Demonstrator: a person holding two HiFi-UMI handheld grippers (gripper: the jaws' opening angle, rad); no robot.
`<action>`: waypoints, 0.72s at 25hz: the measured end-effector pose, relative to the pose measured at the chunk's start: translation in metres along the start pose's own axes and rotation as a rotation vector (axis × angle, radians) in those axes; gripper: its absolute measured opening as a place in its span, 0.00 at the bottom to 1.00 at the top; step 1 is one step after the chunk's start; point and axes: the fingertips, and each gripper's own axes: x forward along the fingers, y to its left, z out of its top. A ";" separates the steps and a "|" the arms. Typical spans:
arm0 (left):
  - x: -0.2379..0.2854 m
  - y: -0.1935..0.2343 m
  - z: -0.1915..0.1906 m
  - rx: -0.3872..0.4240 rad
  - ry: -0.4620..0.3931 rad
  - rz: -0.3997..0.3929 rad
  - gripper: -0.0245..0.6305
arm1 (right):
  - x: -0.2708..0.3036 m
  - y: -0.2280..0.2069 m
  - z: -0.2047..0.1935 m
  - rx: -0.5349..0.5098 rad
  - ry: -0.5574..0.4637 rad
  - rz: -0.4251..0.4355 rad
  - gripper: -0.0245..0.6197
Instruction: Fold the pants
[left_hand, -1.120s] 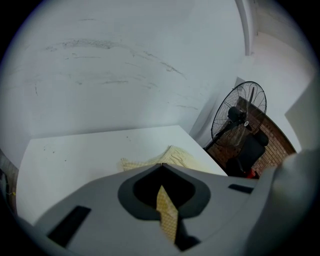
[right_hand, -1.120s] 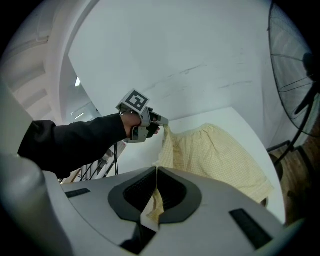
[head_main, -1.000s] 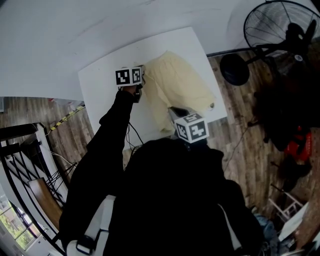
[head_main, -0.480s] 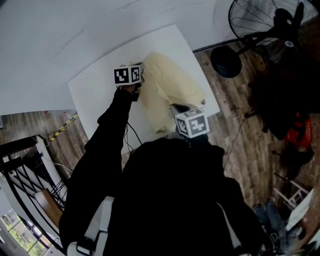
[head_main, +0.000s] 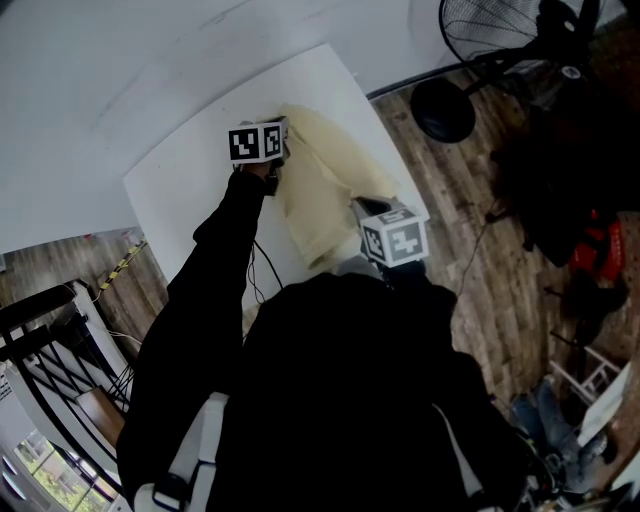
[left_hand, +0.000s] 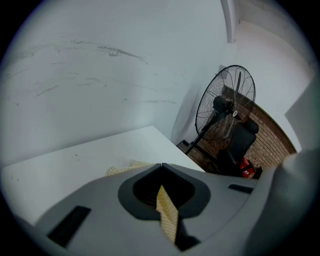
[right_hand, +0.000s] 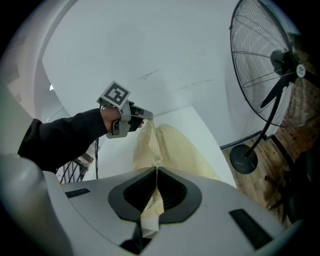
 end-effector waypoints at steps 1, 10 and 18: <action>0.004 -0.002 0.002 0.002 0.001 -0.002 0.05 | 0.000 -0.006 0.001 0.002 0.002 -0.011 0.06; 0.048 -0.016 0.005 -0.018 0.034 -0.004 0.05 | 0.008 -0.060 -0.007 0.060 0.048 -0.065 0.06; 0.086 -0.027 -0.002 -0.015 0.084 -0.008 0.05 | 0.026 -0.093 -0.022 0.112 0.098 -0.067 0.06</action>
